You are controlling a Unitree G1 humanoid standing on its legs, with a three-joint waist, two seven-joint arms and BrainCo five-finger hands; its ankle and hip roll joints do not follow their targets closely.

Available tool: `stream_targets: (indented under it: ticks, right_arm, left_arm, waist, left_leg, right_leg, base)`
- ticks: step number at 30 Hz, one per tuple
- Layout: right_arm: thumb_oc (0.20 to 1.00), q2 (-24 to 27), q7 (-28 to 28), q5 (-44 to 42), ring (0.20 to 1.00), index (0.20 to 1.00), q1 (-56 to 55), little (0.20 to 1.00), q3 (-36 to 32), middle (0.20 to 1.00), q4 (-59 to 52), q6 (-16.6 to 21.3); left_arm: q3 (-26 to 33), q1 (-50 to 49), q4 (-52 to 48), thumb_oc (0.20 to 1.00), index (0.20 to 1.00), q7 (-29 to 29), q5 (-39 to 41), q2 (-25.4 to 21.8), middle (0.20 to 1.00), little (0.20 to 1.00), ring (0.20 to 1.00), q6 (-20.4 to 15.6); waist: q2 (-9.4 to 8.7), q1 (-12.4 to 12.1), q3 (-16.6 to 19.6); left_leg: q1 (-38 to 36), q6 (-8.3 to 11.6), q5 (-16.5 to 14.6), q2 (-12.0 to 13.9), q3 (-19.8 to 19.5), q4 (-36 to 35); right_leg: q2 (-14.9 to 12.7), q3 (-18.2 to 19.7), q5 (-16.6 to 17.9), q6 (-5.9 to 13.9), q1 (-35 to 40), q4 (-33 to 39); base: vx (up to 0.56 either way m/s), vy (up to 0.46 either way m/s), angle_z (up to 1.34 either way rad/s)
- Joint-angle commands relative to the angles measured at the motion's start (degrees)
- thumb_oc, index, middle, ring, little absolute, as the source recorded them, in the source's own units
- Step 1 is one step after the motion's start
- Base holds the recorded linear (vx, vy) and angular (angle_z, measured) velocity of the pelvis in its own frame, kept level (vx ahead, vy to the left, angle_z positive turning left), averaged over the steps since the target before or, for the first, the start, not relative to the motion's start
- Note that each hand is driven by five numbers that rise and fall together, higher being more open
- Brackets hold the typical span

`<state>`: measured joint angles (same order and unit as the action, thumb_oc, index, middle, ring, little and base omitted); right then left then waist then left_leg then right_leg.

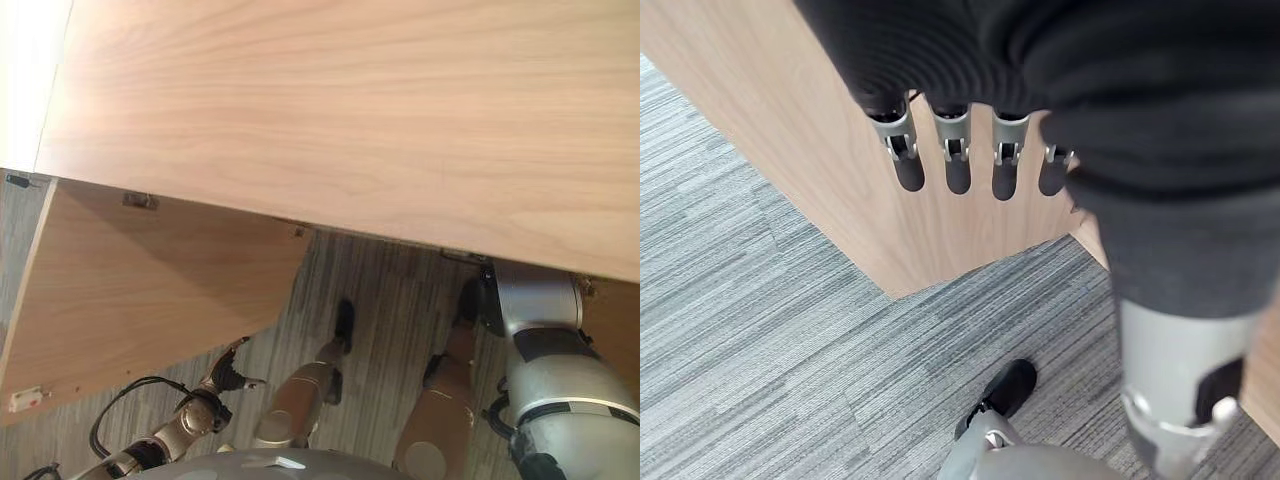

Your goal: Put the empty folder in the office cabinet

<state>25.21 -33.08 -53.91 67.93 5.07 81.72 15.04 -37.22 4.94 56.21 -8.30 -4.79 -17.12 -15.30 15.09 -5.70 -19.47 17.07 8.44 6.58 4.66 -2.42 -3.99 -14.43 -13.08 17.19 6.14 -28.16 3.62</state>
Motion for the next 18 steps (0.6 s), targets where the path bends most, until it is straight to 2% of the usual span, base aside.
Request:
stream_targets:
  ticks: [1,5,10,18]
  right_arm:
    - [1.0,-0.3,0.8,3.2,1.0,1.0,2.6,1.0,1.2,1.0,2.1,-0.1]
    - [1.0,-2.6,1.1,3.3,1.0,1.0,1.2,1.0,0.7,1.0,2.5,-0.6]
    - [1.0,-4.3,0.5,4.6,1.0,1.0,-0.8,1.0,0.1,1.0,1.8,-0.3]
    - [1.0,-10.5,1.6,12.6,1.0,1.0,-12.1,1.0,0.9,1.0,-2.1,0.0]
  left_arm:
    - [-3.1,4.0,2.4,1.0,1.0,-1.4,0.2,-4.1,1.0,1.0,1.0,0.4]
    - [-3.3,5.8,3.2,1.0,1.0,-1.9,-0.6,-4.3,1.0,1.0,1.0,0.6]
    - [-3.3,6.8,4.0,1.0,1.0,-2.3,-1.1,-4.1,1.0,1.0,1.0,0.7]
    - [-1.6,8.8,7.9,1.0,1.0,-3.1,-2.6,-2.6,1.0,1.0,1.0,1.1]
  waist:
    - [-2.47,-3.0,-1.5]
    - [-3.19,-2.5,-2.4]
    - [-3.97,-1.9,-2.8]
    - [-6.94,0.0,-3.3]
  left_leg:
    - [-5.2,-1.24,-13.7,-0.5,-0.5,8.7]
    - [-4.3,-1.64,-15.1,-2.2,-0.3,11.1]
    - [-4.0,-1.94,-15.9,-3.0,-0.3,12.7]
    - [-4.0,-2.38,-18.1,-4.3,-0.4,16.7]
  right_leg:
    - [-3.0,4.0,-1.9,4.88,-3.3,-3.4]
    - [-4.5,4.5,-0.3,5.15,-3.1,-2.8]
    - [-5.1,4.7,0.2,5.25,-2.5,-2.5]
    - [-6.7,5.0,1.3,5.28,-0.1,-1.9]
  base:
    - [-0.08,0.034,0.01]
    - [-0.09,0.06,0.04]
    - [-0.05,0.04,0.05]
    - [-0.02,0.017,0.03]
